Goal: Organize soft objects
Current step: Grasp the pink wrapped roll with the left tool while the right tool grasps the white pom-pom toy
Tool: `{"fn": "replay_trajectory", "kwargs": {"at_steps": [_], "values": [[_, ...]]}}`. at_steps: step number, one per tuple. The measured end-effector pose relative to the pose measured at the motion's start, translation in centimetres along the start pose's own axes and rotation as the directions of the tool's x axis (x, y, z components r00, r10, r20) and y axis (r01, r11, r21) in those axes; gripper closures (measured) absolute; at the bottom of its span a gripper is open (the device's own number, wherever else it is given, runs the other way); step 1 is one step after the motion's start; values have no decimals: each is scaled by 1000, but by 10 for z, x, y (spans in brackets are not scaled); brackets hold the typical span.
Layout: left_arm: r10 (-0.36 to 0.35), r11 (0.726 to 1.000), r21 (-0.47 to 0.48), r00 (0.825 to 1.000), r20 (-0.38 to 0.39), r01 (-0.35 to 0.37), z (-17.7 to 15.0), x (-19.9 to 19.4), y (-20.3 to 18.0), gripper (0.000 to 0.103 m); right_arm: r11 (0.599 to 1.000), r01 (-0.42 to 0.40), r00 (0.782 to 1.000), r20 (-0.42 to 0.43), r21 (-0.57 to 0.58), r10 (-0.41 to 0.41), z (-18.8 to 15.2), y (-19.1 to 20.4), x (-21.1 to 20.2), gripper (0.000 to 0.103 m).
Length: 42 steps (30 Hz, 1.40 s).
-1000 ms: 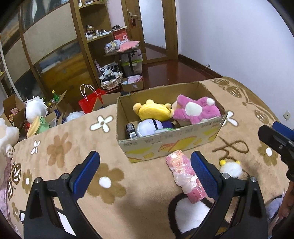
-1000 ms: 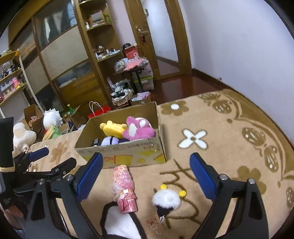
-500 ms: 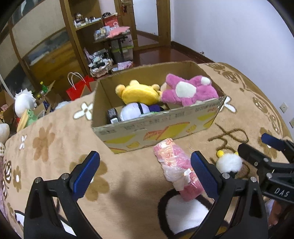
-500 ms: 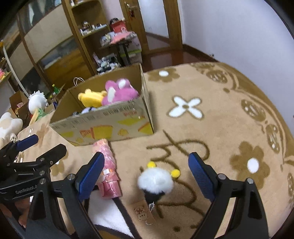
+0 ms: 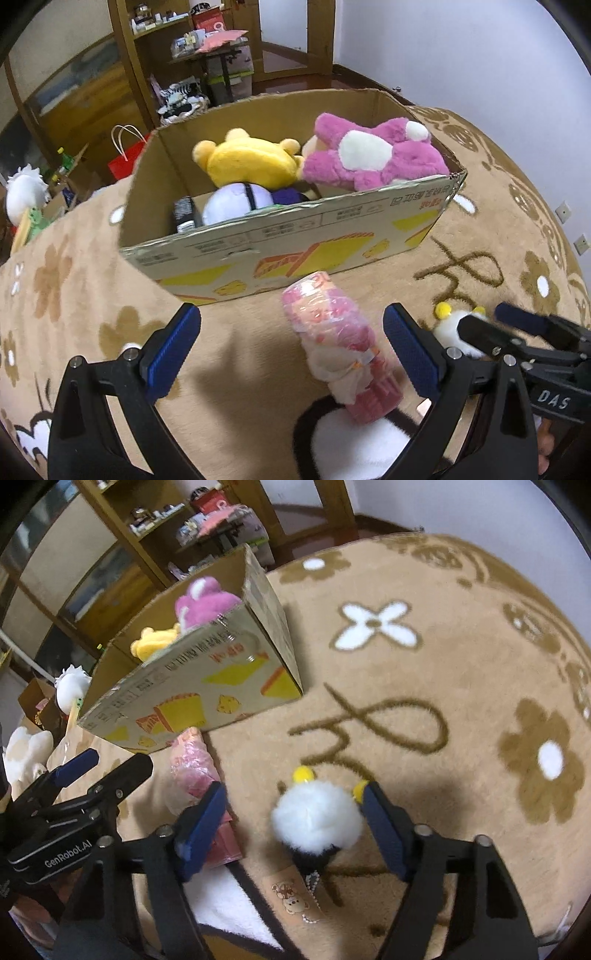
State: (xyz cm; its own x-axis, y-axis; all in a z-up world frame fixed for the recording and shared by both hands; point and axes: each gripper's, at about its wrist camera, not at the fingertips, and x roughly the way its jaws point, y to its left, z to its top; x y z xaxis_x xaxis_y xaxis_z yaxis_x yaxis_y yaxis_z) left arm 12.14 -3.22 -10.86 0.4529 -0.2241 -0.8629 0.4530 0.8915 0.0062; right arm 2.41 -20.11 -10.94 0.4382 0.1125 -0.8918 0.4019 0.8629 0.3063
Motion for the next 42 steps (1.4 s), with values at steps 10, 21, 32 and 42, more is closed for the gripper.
{"fn": "replay_trajectory", "kwargs": {"at_steps": [10, 21, 32, 42], "values": [[-55, 998, -9, 995, -86, 55, 1, 38, -4, 5, 999, 10, 994, -112, 34, -6, -7, -6, 29, 38], [-81, 997, -12, 986, -144, 80, -3, 60, -11, 5, 996, -9, 988, -150, 94, 24, -11, -17, 41, 61], [-27, 999, 26, 980, -197, 33, -11, 80, -25, 10, 993, -25, 985, -168, 114, 44, -10, -25, 44, 60], [-38, 999, 7, 971, -234, 41, -13, 91, -25, 23, 999, 29, 985, -171, 16, -26, -12, -12, 44, 76]]}}
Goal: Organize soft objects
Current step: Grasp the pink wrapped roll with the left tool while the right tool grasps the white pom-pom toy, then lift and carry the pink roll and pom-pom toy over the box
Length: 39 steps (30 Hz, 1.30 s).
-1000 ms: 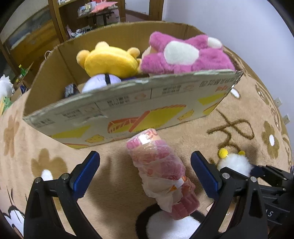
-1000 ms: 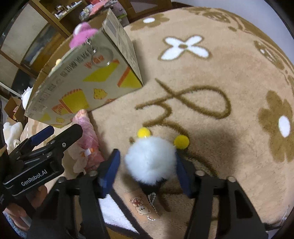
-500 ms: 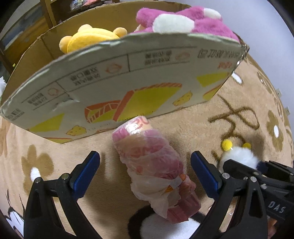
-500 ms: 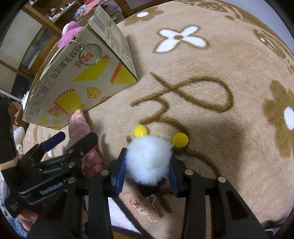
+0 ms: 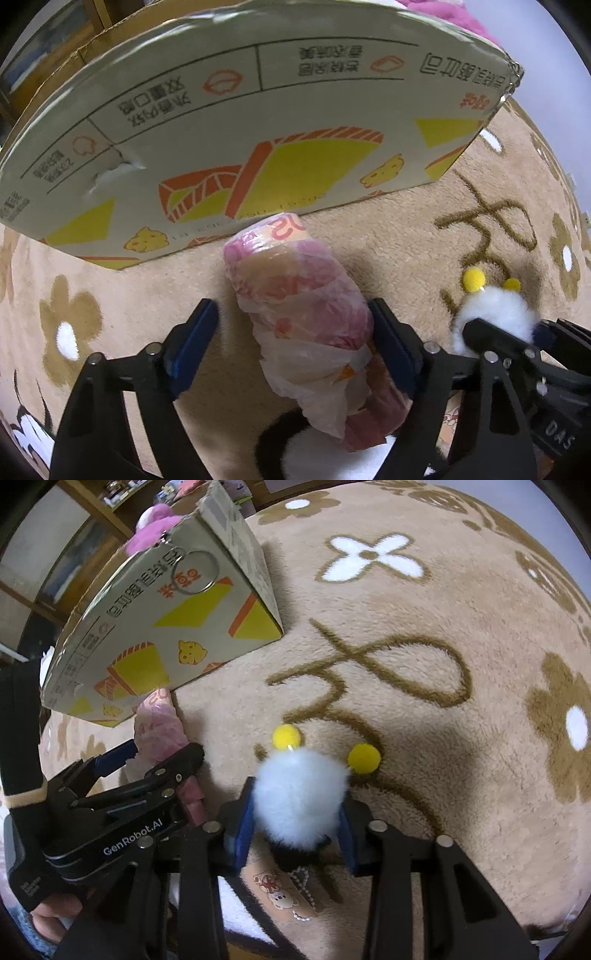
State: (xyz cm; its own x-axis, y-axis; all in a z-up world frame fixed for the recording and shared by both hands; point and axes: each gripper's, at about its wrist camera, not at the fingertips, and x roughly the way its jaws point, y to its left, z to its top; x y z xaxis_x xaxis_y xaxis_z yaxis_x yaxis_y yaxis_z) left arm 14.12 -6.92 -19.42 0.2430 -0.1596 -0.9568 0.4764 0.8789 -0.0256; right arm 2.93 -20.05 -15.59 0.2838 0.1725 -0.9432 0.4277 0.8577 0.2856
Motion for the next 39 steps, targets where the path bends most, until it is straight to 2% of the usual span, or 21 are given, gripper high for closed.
{"fn": "replay_trajectory", "kwargs": {"at_steps": [4, 11, 13, 17, 23, 26, 31, 33, 35, 39], "values": [[-7, 1000, -3, 1000, 8, 7, -10, 0, -3, 38, 999, -53, 999, 8, 5, 53, 4, 2, -4, 79], [9, 1000, 16, 1000, 29, -10, -18, -9, -9, 53, 997, -83, 996, 45, 1, 83, 17, -5, -14, 92], [12, 1000, 19, 999, 37, -13, -20, -14, -12, 54, 995, -95, 994, 48, -3, 95, 22, -6, -17, 97], [13, 999, 31, 998, 60, -15, -24, -22, -18, 57, 994, -109, 992, 66, -19, 110, 26, -1, -21, 99], [19, 999, 33, 995, 96, -23, -30, -33, -26, 57, 994, -90, 981, 166, -61, 99, 26, 10, -36, 100], [24, 999, 24, 992, 126, -27, -36, -46, -28, 57, 992, -92, 968, 225, -84, 109, 24, 16, -47, 100], [19, 1000, 11, 979, 204, -22, -32, -74, -20, 57, 984, -121, 932, 327, -132, 159, 20, 21, -76, 100], [35, 999, 8, 968, 247, -38, -33, -90, -19, 57, 980, -118, 915, 365, -162, 170, 16, 27, -87, 100], [70, 997, 5, 950, 304, -75, -37, -106, -17, 57, 974, -113, 897, 401, -194, 184, 13, 33, -101, 100], [98, 995, -18, 922, 374, -99, -29, -136, -4, 57, 962, -101, 858, 468, -253, 213, 7, 46, -124, 100]]}}
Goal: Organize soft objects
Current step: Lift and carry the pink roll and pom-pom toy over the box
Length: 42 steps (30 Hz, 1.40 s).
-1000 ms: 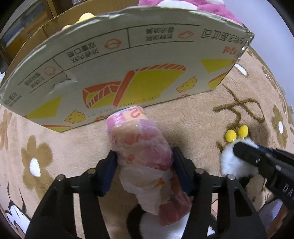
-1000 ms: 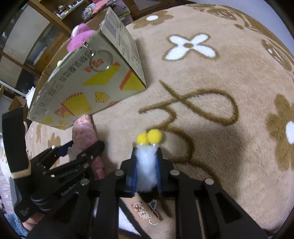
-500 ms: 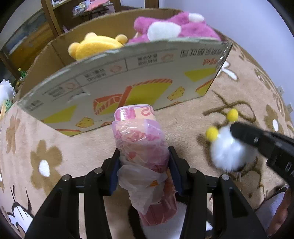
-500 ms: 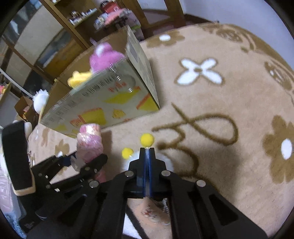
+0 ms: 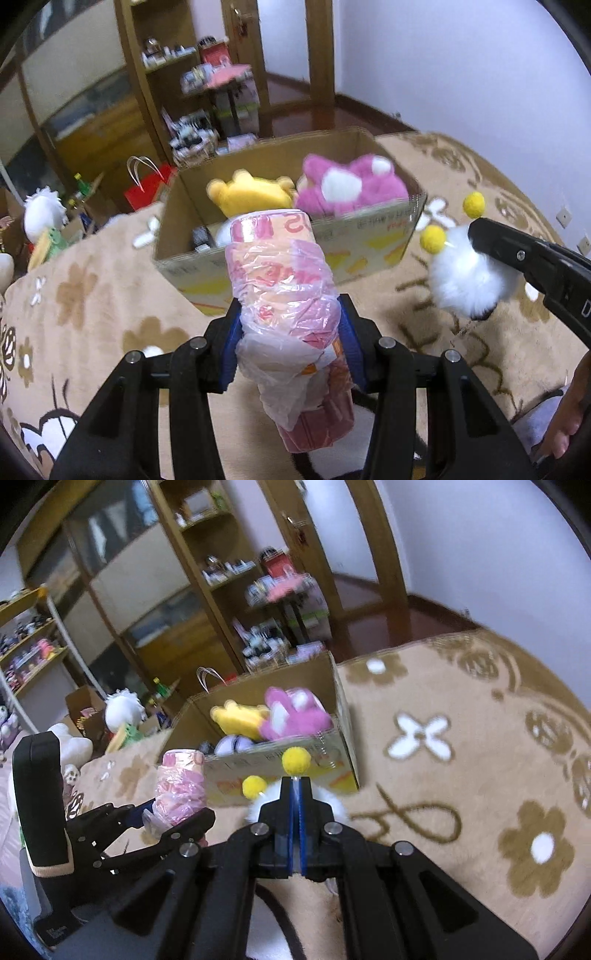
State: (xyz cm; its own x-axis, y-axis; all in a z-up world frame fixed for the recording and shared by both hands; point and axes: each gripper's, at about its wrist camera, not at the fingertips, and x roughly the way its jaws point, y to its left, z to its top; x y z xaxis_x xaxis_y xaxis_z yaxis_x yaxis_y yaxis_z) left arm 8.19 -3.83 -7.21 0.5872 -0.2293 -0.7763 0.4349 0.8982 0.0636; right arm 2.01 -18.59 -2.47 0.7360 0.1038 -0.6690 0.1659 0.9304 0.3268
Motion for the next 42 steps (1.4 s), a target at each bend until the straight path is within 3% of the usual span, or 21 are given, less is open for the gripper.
{"fn": "replay_trajectory", "kwargs": {"at_steps": [6, 15, 26, 30, 37, 42], "values": [[77, 997, 10, 987, 141, -79, 18, -42, 23, 57, 998, -13, 995, 97, -64, 19, 14, 21, -23, 100], [136, 990, -7, 956, 259, -139, 41, -66, 40, 57, 993, 13, 980, 197, -119, 10, 40, 33, -36, 100], [146, 989, -19, 939, 311, -148, 77, -53, 57, 57, 982, 24, 964, 265, -188, 27, 77, 47, -31, 100], [147, 989, -40, 945, 292, -141, 82, -34, 63, 57, 974, 35, 963, 269, -222, 26, 87, 54, -22, 100], [160, 987, -32, 949, 270, -157, 90, -12, 71, 57, 972, -12, 962, 263, -235, 76, 99, 56, -11, 100], [158, 987, -42, 952, 262, -152, 94, -1, 74, 56, 971, -51, 950, 289, -235, 120, 113, 59, -5, 100]]}}
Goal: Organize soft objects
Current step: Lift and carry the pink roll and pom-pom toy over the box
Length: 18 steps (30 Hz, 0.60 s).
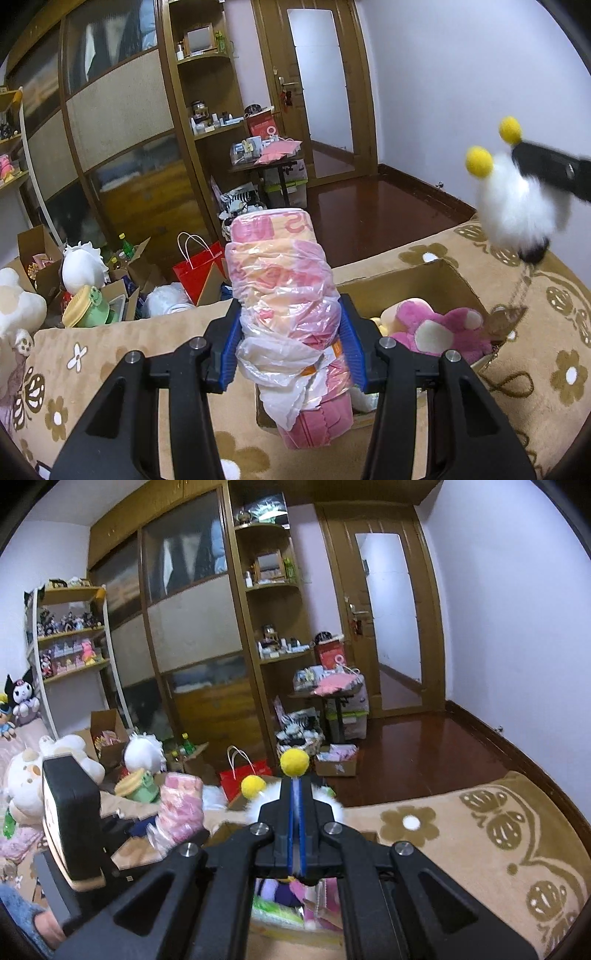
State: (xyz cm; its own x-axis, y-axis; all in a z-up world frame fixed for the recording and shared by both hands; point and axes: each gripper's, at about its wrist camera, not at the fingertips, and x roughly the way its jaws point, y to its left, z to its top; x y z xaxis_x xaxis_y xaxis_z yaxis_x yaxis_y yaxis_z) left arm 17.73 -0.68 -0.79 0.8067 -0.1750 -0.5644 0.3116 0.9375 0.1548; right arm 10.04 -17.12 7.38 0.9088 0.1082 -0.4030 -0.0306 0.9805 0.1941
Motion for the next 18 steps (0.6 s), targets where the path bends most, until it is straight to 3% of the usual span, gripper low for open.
{"fn": "replay_trajectory", "kwargs": {"at_steps": [8, 18], "values": [[-13, 1000, -8, 999, -41, 13, -8, 22, 2, 56, 999, -39, 999, -16, 28, 39, -3, 0, 30, 100], [-46, 999, -35, 994, -103, 42, -19, 51, 5, 53, 997, -19, 981, -190, 76, 33, -53, -10, 77, 99]]}}
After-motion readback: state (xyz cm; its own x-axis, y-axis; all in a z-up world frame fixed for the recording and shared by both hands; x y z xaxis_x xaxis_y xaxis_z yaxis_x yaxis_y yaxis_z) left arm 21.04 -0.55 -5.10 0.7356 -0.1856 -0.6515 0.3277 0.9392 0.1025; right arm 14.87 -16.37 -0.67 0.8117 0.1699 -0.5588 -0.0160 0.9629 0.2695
